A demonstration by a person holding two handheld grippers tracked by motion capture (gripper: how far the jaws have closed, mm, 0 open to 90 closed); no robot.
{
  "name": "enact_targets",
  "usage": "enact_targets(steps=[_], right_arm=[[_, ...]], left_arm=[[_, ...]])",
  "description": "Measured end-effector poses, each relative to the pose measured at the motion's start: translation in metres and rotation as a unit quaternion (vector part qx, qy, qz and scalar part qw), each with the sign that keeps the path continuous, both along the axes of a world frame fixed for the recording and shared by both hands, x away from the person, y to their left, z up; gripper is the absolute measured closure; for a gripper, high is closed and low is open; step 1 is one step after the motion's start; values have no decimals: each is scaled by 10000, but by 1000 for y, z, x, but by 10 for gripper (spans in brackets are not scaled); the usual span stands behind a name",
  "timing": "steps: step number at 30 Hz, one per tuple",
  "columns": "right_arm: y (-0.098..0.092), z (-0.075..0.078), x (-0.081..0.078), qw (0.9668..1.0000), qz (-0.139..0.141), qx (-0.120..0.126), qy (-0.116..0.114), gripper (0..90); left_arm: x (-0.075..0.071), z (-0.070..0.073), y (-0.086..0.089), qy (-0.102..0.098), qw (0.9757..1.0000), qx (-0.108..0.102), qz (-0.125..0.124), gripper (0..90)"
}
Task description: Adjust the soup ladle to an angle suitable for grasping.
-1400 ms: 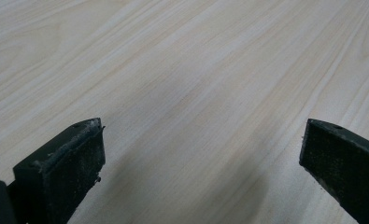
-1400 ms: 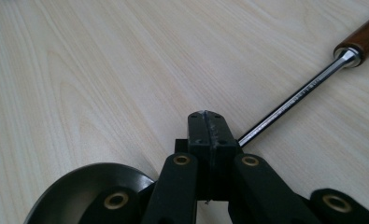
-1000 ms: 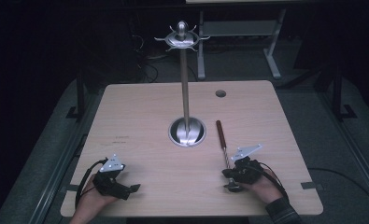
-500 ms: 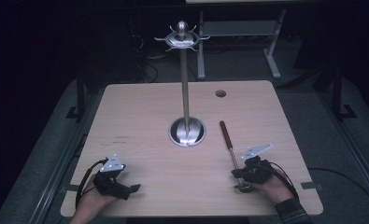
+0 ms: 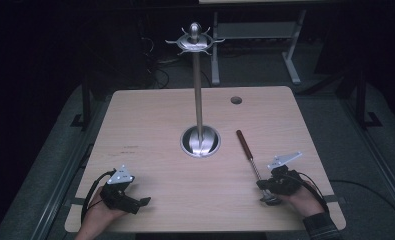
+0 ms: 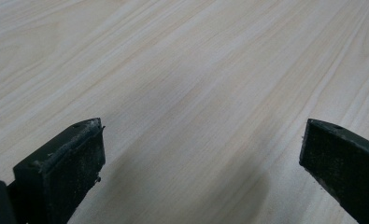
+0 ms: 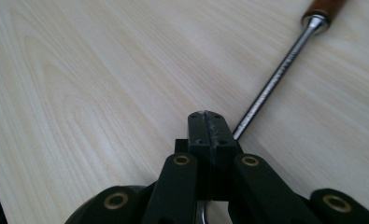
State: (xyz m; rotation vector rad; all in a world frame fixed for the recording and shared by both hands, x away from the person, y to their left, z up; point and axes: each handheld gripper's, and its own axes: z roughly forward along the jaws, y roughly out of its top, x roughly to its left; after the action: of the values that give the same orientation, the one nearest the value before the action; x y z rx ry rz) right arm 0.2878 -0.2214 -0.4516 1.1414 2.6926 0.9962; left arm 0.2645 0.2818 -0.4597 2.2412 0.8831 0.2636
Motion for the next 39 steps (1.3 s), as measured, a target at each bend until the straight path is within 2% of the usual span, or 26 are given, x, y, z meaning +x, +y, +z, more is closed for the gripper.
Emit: enact_targets(steps=[7,12,16,22,29,39], right_arm=[[-8,3,3,9999,-107,15,63,900],[-4,4,5,9999,-63,-42,120,900],[4,3,9,9997,63,-212,58,900],[6,4,13,9993,15,-360,76,900],[-7,4,16,9989,-274,-354,163,900],[-23,4,21,9972,-571,-465,103,900]], left_arm=[[0,0,0,8,10000,-1,6,0],[1,0,-1,10,10000,-2,-2,0],[0,-1,-2,7,10000,-27,5,0],[1,-1,-1,11,10000,-59,34,0],[0,-1,-2,16,10000,-63,37,0],[1,-1,-1,15,10000,-55,46,0]])
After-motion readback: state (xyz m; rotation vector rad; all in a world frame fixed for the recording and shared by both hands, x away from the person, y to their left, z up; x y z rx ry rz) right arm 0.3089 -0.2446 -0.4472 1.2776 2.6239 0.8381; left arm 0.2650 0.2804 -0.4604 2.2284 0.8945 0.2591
